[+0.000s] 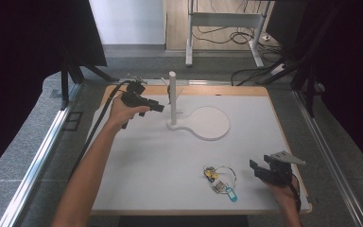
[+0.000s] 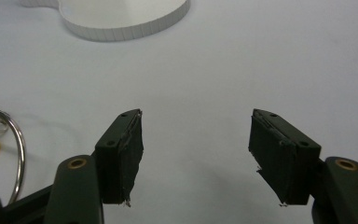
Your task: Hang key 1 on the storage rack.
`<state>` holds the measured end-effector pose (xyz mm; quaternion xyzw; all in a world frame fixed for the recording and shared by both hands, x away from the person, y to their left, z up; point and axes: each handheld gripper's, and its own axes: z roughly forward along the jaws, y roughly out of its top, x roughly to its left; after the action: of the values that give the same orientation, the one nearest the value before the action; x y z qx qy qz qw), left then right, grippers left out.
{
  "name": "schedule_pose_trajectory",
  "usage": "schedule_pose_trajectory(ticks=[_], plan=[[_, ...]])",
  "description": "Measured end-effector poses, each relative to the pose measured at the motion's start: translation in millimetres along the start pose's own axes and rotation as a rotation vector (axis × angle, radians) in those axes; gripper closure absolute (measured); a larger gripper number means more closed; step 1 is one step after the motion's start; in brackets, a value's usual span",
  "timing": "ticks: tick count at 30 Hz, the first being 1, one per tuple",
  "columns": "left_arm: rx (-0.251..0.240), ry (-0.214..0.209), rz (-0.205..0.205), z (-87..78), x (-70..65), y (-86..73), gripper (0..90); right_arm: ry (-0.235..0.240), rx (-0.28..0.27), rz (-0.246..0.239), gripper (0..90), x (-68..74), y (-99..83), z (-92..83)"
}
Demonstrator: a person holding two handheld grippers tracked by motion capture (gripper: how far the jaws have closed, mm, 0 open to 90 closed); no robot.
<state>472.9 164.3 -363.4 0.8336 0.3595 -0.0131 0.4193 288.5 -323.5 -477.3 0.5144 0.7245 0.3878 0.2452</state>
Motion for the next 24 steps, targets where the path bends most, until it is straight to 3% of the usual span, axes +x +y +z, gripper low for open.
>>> schedule_pose_trajectory(ticks=[5,11,19,24], plan=[[-0.030,0.029,0.030,-5.8,-12.1,-10.4,52.1,0.008,-0.013,0.011,36.4,0.7,0.8,-1.0],[-0.036,0.046,0.059,-6.5,-23.6,-29.7,51.0,0.010,-0.011,-0.029,36.5,4.4,0.8,-0.4],[-0.068,0.037,0.071,-14.0,-31.2,-56.2,50.9,0.011,0.005,-0.048,36.3,6.6,0.5,0.9],[-0.075,0.052,0.078,-18.8,-35.3,-70.3,50.6,0.013,0.010,-0.051,35.9,8.0,0.4,1.8]])
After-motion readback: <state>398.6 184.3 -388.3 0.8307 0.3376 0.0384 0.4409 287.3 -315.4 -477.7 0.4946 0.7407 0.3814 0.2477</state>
